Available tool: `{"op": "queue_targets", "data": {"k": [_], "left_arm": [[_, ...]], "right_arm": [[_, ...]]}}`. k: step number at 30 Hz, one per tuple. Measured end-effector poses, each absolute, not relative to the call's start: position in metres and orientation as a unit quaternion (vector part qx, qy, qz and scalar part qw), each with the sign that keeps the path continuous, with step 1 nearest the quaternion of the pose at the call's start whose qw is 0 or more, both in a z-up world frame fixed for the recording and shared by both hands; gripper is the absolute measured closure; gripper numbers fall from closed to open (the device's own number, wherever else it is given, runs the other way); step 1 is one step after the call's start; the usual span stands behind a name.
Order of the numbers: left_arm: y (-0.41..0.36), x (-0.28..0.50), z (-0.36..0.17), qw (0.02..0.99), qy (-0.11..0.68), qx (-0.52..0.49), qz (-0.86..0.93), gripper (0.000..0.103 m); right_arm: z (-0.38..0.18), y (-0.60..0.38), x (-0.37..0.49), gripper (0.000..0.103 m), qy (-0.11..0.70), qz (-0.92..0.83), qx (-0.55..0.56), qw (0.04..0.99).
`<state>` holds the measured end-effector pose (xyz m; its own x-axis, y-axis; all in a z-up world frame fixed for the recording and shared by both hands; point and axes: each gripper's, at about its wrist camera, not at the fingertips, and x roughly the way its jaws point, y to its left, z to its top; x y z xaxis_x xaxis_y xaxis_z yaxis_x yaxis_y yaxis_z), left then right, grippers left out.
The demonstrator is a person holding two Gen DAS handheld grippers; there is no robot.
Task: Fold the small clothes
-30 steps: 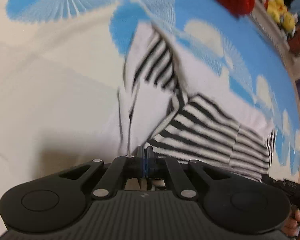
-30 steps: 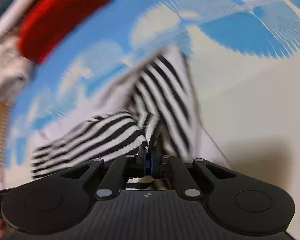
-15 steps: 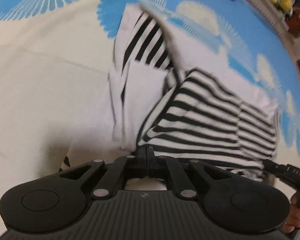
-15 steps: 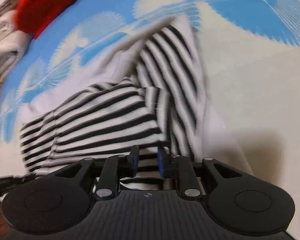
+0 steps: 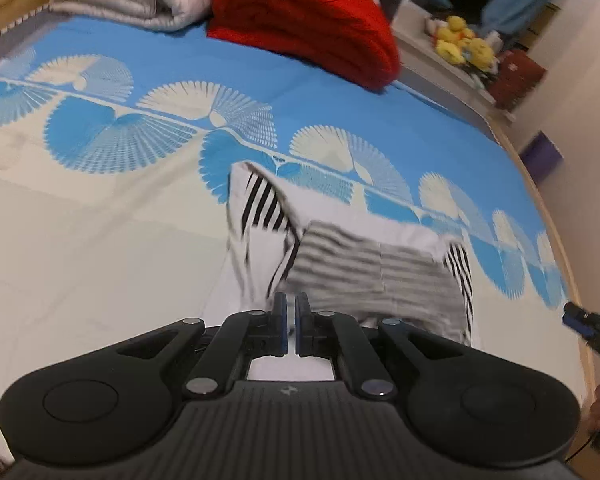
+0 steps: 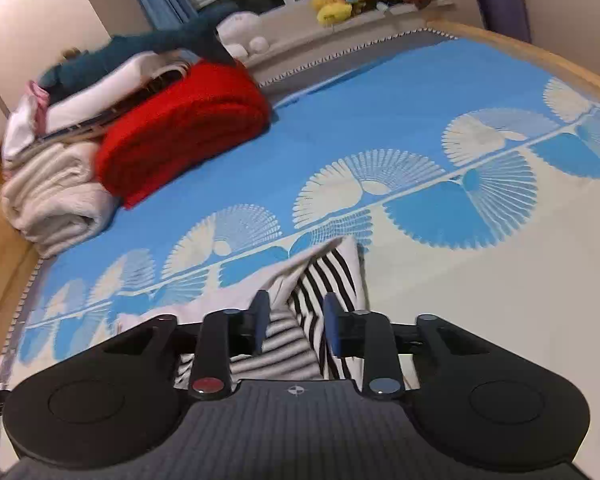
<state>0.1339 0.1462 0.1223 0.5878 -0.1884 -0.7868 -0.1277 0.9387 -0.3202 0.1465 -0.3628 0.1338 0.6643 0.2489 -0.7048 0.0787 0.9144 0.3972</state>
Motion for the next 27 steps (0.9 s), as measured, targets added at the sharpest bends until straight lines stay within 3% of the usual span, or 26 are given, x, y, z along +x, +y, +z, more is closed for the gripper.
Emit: {"op": "queue_targets", "data": {"k": [3,7,9,10,11,17,23,25,27], "left_arm": [[0.155,0.086,0.106,0.872,0.458,-0.173,-0.029,0.088],[0.161,0.056,0.056,0.832,0.507,-0.227,-0.002,0.077],[0.161,0.056,0.051,0.830,0.501,-0.243,-0.020,0.060],[0.158,0.056,0.049,0.831,0.506,-0.230,-0.018,0.039],[0.154,0.055,0.045,0.827,0.521,-0.210,-0.004,0.030],[0.144,0.051,0.011,0.774,0.600,-0.200,0.009,0.029],[0.155,0.047,0.001,0.765,0.611,-0.193,0.059,0.030],[0.156,0.047,-0.005,0.758,0.620,-0.195,0.055,0.033],[0.153,0.047,-0.012,0.753,0.629,-0.188,0.054,0.041]], "right_arm": [[0.126,-0.377,0.096,0.060,0.420,0.033,0.193,0.886],[0.092,-0.387,0.047,0.060,0.475,0.019,0.203,0.856],[0.070,-0.387,0.034,0.058,0.515,0.006,0.211,0.831],[0.065,-0.386,0.031,0.059,0.526,0.007,0.225,0.820],[0.062,-0.384,0.027,0.059,0.522,0.016,0.239,0.818],[0.028,-0.371,0.025,0.053,0.594,0.005,0.167,0.787],[0.003,-0.368,0.017,0.046,0.637,-0.006,0.156,0.755],[-0.002,-0.367,0.016,0.046,0.646,-0.010,0.158,0.747],[-0.002,-0.365,0.015,0.046,0.645,-0.012,0.156,0.748]]}}
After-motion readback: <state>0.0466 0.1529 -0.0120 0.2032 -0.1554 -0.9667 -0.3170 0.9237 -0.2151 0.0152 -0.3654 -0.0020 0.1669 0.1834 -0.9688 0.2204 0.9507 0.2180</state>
